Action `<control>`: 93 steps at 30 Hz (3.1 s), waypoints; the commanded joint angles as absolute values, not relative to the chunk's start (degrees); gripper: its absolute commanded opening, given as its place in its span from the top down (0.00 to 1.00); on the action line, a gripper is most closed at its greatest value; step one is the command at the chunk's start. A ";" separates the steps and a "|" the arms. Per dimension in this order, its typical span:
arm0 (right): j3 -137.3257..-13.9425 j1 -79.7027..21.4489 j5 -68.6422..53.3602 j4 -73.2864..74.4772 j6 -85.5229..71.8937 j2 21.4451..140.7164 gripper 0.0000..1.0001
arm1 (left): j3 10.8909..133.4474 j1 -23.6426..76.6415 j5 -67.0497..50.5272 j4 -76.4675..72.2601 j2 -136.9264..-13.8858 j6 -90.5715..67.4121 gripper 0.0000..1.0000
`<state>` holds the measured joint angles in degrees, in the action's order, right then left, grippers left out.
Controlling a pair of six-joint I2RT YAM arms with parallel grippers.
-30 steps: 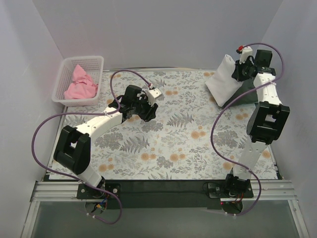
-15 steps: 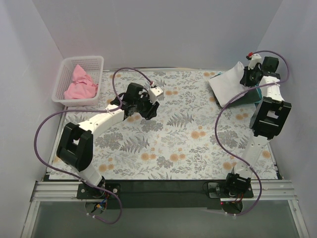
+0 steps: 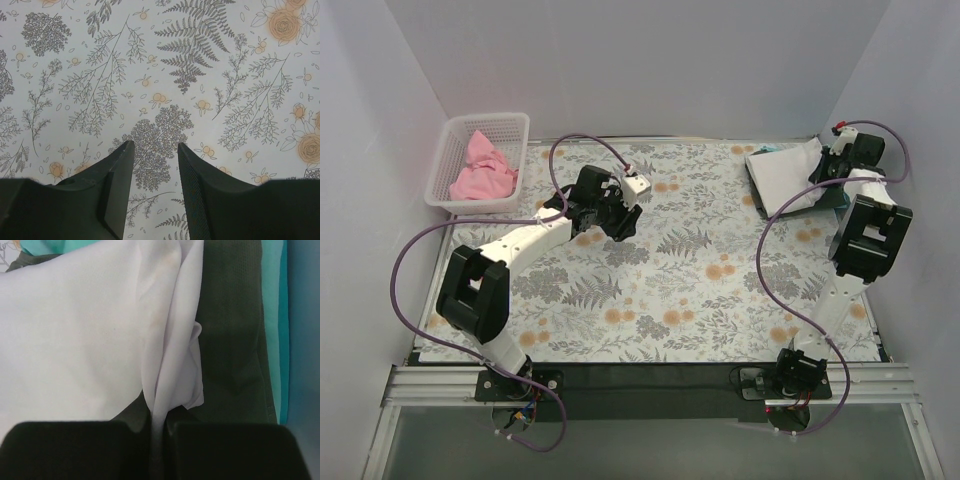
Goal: Fold and stack the t-shirts
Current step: Neatly place the folded tshirt to the corner
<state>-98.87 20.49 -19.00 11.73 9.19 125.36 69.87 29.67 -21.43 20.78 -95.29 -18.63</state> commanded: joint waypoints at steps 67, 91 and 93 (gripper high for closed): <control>-79.53 11.25 -20.56 10.99 8.26 109.95 0.38 | 73.56 16.26 -24.87 26.98 -84.99 -32.69 0.59; -60.66 5.10 -27.60 37.62 27.68 76.92 0.02 | 72.61 14.50 -24.61 36.30 -89.48 -42.19 0.04; -58.28 3.53 -26.72 37.62 29.08 75.42 0.02 | 68.22 14.50 -24.17 35.95 -87.46 -41.58 0.03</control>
<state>-61.14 5.34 -27.51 35.11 25.32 77.23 72.12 14.74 -25.36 34.54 -92.92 -41.15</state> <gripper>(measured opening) 0.984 0.964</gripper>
